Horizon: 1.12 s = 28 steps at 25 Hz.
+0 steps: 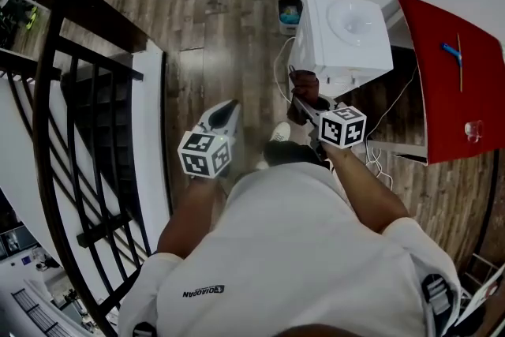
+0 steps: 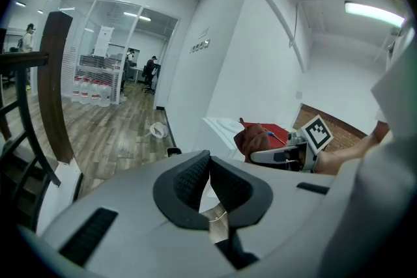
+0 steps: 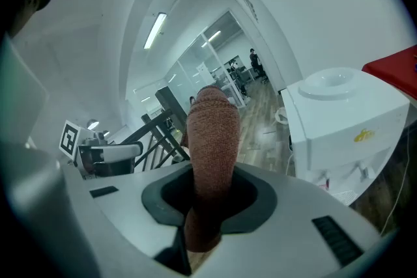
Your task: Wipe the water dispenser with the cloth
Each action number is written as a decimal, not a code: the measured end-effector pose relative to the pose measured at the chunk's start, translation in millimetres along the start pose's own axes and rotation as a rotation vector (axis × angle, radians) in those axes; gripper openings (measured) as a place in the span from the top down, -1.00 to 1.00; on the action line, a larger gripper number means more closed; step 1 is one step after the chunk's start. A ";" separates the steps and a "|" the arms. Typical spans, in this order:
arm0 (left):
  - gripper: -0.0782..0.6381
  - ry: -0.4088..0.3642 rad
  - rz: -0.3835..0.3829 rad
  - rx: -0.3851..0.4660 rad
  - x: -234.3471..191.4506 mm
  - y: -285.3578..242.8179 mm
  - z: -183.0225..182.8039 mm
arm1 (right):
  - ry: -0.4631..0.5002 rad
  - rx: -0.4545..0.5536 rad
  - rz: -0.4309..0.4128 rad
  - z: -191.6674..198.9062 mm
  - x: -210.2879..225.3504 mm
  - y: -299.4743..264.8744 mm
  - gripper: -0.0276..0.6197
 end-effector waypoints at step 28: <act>0.78 -0.078 0.456 -0.220 -81.3 -225.9 -71.1 | -0.136 0.222 0.419 -47.5 76.3 -90.6 0.65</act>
Point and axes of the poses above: the fingertips, and each gripper's own axes: y backward along the fingers, x to its right, z out of its underside, the point moved 4 cm from there along y, backward along the fingers, and after that the axes turned 15 degrees about x, right-handed, at the moved point
